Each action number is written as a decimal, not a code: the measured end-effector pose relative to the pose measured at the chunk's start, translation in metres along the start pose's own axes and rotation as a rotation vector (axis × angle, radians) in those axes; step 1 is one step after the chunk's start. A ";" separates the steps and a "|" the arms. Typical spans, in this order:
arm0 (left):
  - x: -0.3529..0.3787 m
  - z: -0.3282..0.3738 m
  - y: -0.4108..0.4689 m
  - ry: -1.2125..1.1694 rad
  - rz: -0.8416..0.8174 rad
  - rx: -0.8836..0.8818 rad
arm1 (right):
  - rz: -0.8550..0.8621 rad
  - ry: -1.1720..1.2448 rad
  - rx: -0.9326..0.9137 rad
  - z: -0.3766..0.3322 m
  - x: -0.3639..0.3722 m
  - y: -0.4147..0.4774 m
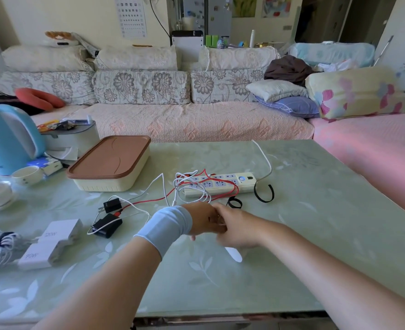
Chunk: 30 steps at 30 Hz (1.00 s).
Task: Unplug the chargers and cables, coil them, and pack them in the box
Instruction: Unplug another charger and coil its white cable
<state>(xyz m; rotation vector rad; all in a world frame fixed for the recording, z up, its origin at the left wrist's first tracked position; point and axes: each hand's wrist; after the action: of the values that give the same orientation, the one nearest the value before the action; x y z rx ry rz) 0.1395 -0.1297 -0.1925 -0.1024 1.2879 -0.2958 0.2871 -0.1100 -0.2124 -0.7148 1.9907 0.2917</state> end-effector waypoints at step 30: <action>-0.092 -0.051 -0.117 -0.461 0.561 -0.100 | 0.167 1.047 -0.144 -0.062 -0.057 -0.011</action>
<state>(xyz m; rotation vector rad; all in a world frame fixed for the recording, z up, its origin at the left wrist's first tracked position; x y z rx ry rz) 0.0493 -0.2126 -0.0933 0.1041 0.8266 0.2643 0.2696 -0.1279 -0.1310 -0.8923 3.0540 0.1622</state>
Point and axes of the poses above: each hand's wrist, its own y-axis towards the middle knuckle, its own x-axis out of the palm, z = x × y, and after that the axes turned 10 degrees about z, right-handed
